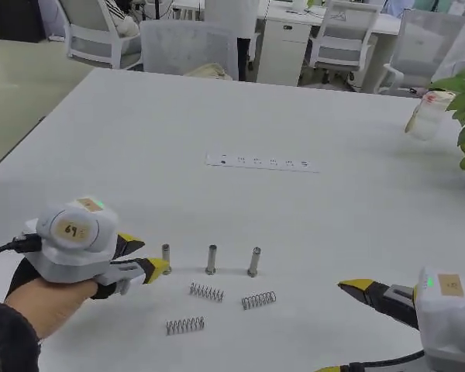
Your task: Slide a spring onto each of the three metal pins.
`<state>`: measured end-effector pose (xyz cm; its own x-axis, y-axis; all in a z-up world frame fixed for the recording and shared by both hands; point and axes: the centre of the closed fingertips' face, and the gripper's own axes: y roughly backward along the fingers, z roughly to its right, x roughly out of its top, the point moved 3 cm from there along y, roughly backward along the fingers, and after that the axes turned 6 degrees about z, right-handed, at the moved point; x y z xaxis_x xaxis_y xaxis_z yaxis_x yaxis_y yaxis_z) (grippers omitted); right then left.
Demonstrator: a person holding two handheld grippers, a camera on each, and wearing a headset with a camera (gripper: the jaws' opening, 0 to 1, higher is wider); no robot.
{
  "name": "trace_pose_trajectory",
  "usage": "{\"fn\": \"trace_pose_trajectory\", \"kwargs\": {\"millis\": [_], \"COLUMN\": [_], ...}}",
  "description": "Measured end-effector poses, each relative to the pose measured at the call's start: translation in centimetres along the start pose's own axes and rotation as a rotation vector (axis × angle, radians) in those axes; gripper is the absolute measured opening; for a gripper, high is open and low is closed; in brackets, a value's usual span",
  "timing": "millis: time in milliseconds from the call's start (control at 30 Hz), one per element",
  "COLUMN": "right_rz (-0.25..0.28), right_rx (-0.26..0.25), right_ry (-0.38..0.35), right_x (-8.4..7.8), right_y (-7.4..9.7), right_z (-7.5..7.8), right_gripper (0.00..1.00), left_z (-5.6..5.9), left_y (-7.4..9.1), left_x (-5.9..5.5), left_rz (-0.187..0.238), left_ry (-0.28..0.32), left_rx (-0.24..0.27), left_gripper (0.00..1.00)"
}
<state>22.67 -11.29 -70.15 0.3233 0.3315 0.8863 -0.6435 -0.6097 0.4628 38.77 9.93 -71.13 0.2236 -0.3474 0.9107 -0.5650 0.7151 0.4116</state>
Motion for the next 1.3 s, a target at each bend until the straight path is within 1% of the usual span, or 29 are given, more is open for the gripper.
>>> {"fn": "trace_pose_trajectory", "kwargs": {"millis": [100,233,400,533,567,600,667,733,767,800,867,900,1067,1200,1300], "right_rz": [-0.003,0.001,-0.001,-0.002,-0.003,-0.003,-0.006,-0.007,-0.007,-0.006,-0.009,-0.010,-0.015,-0.022,-0.025], "right_rx": [0.003,0.004,0.005,0.003,0.004,0.005,0.008,0.008,0.008,0.008,0.007,0.006,0.003,0.004,0.004], "right_ry": [0.000,0.000,0.003,0.005,0.005,0.005,0.007,0.007,0.006,0.005,0.006,0.006,0.002,0.004,0.006], "right_x": [0.0,0.1,0.1,0.2,0.2,0.2,0.2,0.2,0.3,0.3,0.2,0.2,0.2,0.1,0.2], "right_y": [-0.1,-0.2,-0.2,-0.2,-0.2,-0.3,-0.4,-0.4,-0.4,-0.3,-0.3,-0.3,-0.2,-0.2,-0.2], "right_z": [-0.1,-0.2,-0.3,-0.2,-0.3,-0.4,-0.5,-0.5,-0.5,-0.5,-0.5,-0.5,-0.4,-0.5,-0.5], "right_gripper": [0.87,0.87,0.87,0.88,0.87,0.87,0.87,0.87,0.87,0.87,0.87,0.87,0.87,0.87,0.87], "left_z": [0.1,0.3,1.0,1.7,2.1,2.3,3.2,3.8,4.5,4.6,5.4,5.7,6.4,6.7,6.7], "left_y": [0.7,1.3,2.2,2.8,3.0,3.1,3.2,3.2,3.2,3.0,2.9,2.9,2.5,2.2,1.9], "left_x": [-0.1,-0.4,-0.7,-1.3,-1.4,-1.5,-1.8,-2.0,-2.2,-2.3,-2.4,-2.5,-3.7,-4.0,-4.2], "left_rz": [0.010,0.012,0.019,0.015,0.019,0.024,0.025,0.022,0.013,0.015,0.020,0.016,-0.010,-0.007,-0.005], "left_ry": [0.000,0.002,-0.001,-0.014,-0.016,-0.017,-0.016,-0.029,-0.020,-0.018,-0.041,-0.047,-0.071,-0.105,-0.100], "left_rx": [-0.007,-0.013,-0.032,-0.069,-0.094,-0.100,-0.145,-0.180,-0.222,-0.234,-0.265,-0.279,-0.312,-0.334,-0.342], "left_gripper": [0.27,0.27,0.27,0.27,0.27,0.28,0.28,0.29,0.28,0.28,0.29,0.28,0.27,0.22,0.21]}}
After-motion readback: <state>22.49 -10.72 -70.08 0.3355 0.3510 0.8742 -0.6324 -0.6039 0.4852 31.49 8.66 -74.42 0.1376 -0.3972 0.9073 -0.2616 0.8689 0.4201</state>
